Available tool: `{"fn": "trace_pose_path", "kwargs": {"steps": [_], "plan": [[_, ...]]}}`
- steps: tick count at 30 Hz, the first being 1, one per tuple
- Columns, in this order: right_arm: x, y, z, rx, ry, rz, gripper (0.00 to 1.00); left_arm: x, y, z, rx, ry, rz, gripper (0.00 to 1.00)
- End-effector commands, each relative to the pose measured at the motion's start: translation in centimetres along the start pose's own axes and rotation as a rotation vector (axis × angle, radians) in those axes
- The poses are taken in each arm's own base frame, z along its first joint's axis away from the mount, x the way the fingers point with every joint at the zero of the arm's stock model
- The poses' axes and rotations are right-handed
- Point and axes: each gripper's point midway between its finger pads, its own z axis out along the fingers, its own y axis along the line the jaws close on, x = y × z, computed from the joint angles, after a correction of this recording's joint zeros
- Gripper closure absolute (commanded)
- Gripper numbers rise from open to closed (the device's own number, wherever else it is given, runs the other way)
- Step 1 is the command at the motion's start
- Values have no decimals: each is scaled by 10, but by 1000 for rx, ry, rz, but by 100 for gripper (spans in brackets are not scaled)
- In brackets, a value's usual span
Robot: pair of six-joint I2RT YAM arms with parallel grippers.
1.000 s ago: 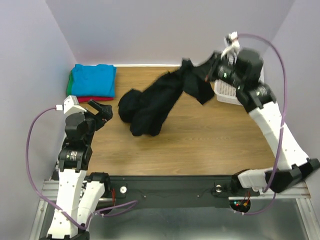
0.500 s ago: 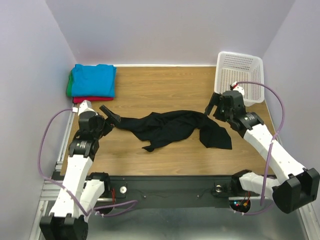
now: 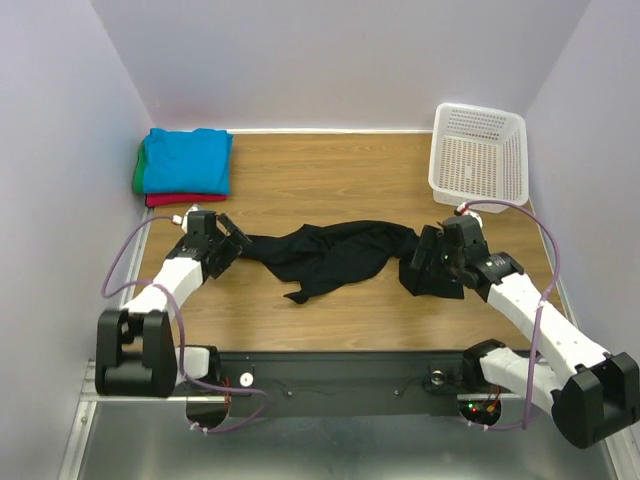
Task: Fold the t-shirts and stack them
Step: Flatten the tshirt out
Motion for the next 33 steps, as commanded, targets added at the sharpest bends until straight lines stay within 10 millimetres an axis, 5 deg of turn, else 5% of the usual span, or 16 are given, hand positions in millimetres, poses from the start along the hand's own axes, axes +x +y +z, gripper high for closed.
{"fn": "trace_pose_path", "kwargs": {"steps": [1, 11, 12, 13, 14, 20, 24, 25, 30, 33], "plan": [[-8, 15, -3, -70, -24, -11, 0, -21, -22, 22, 39, -32, -8, 8], [-6, 50, 21, -103, -9, -70, 2, -22, -8, 66, -60, -5, 25, 46], [-7, 49, 24, -88, -11, -73, 2, -21, -7, 70, -66, 2, 37, 55], [-11, 48, 29, -66, -26, -70, 4, -22, -7, 76, -76, 12, 53, 83], [-10, 46, 33, -50, -26, -72, 5, -22, -7, 78, -80, 17, 64, 100], [-32, 41, 46, 46, -91, -68, 30, -37, -21, 63, -34, -32, 78, 100], [-50, 42, 49, 80, -154, -75, 75, -62, -37, 34, 15, -136, 98, 100], [-53, 41, 49, 88, -163, -80, 99, -71, -45, 20, 44, -173, 99, 100], [-81, 46, 27, 73, -259, -99, 100, -99, -69, -29, 103, -272, 109, 100], [-120, 63, -18, -14, -386, -105, 100, -126, -96, -79, 182, -363, 87, 100]]}}
